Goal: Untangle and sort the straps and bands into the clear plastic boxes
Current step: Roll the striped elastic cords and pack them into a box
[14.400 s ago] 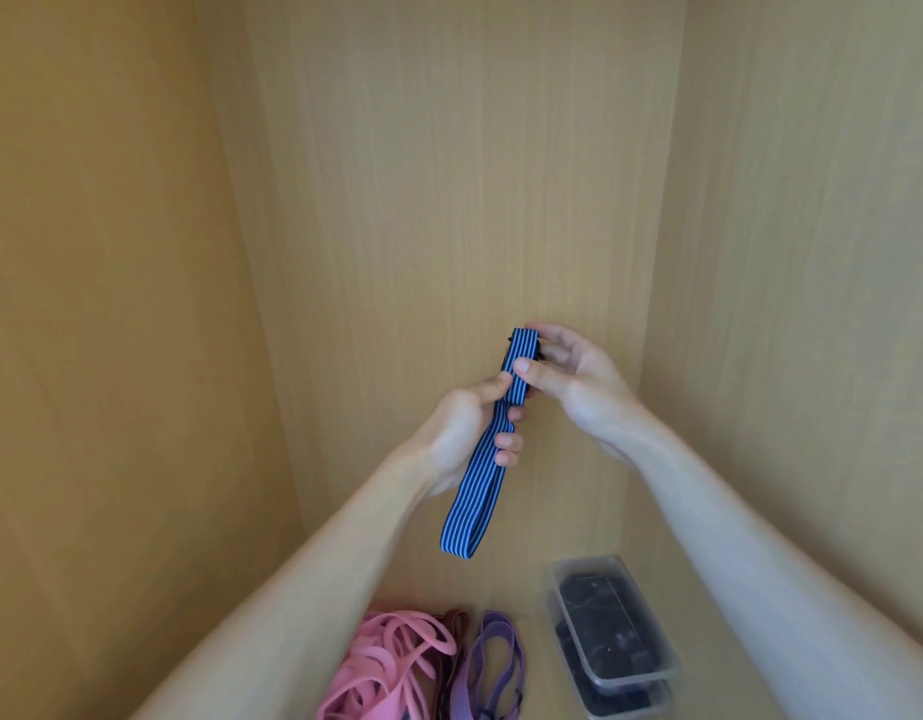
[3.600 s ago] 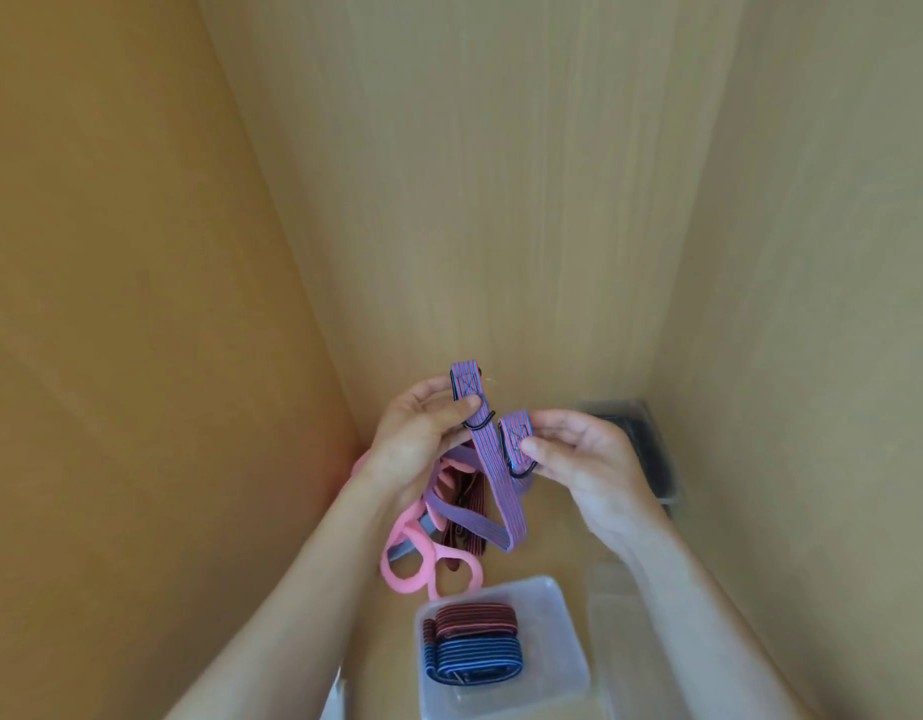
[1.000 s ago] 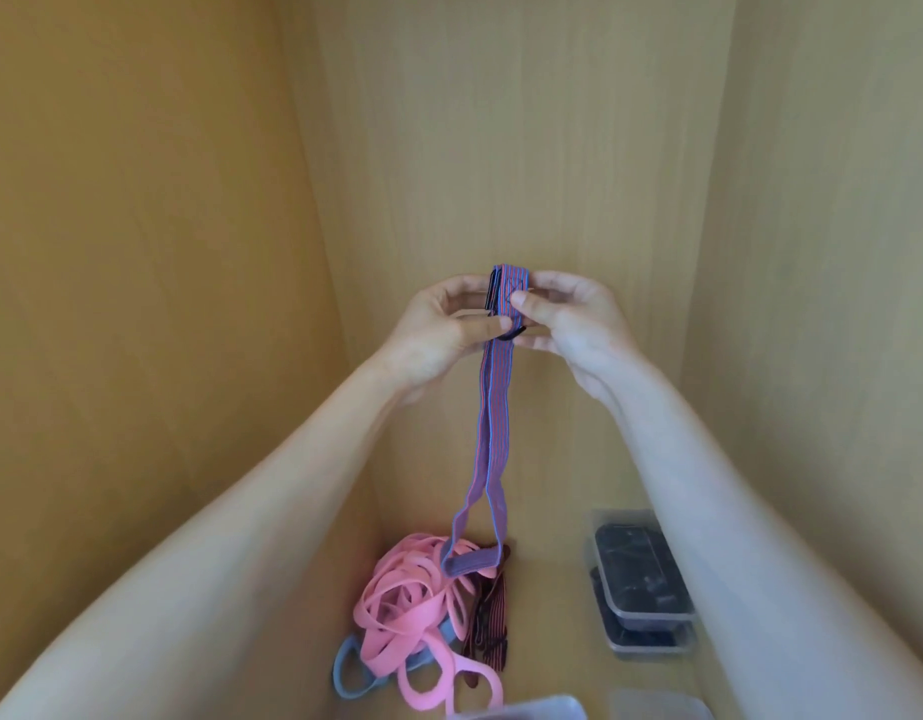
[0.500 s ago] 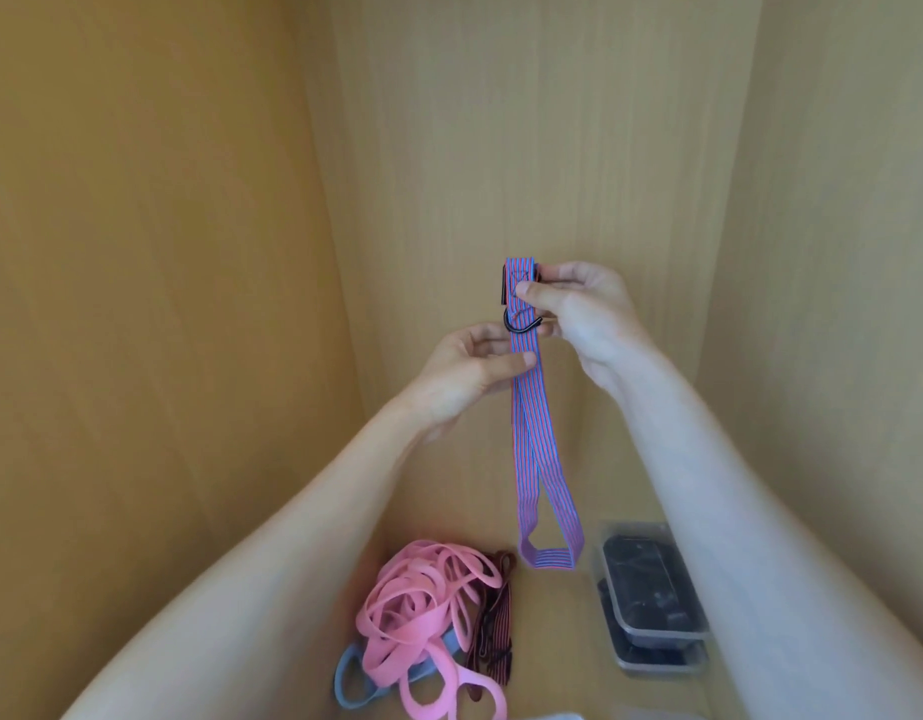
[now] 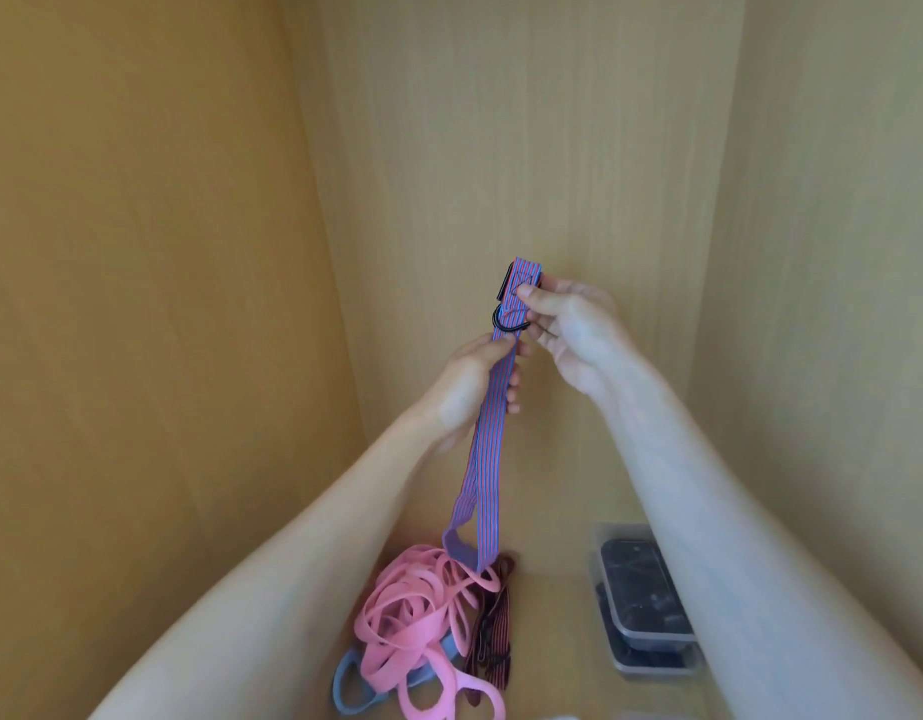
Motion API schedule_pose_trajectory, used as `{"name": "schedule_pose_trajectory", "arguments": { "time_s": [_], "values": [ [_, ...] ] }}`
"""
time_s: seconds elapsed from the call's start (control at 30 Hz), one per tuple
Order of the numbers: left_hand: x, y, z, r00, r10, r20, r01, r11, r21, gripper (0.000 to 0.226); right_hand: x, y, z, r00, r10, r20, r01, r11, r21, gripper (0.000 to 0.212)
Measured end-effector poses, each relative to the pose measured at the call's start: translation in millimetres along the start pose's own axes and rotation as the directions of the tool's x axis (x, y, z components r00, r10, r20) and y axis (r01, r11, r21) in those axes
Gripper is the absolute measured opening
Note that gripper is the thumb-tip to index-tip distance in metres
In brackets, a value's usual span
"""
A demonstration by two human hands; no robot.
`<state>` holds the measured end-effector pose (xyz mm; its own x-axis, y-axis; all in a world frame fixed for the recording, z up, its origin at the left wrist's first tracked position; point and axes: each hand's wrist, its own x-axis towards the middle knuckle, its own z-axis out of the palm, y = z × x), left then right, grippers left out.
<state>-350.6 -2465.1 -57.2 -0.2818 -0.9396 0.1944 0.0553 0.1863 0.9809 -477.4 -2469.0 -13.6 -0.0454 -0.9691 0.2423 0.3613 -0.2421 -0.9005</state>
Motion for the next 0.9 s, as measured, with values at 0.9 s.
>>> {"name": "schedule_pose_trajectory", "arguments": {
  "time_s": [0.9],
  "values": [
    [-6.1,17.2,0.7,0.989,0.107,0.101,-0.124,0.975,0.185,0.014,-13.1,7.1,-16.8,0.999,-0.013,0.047,0.010,0.997,0.072,0.018]
  ]
}}
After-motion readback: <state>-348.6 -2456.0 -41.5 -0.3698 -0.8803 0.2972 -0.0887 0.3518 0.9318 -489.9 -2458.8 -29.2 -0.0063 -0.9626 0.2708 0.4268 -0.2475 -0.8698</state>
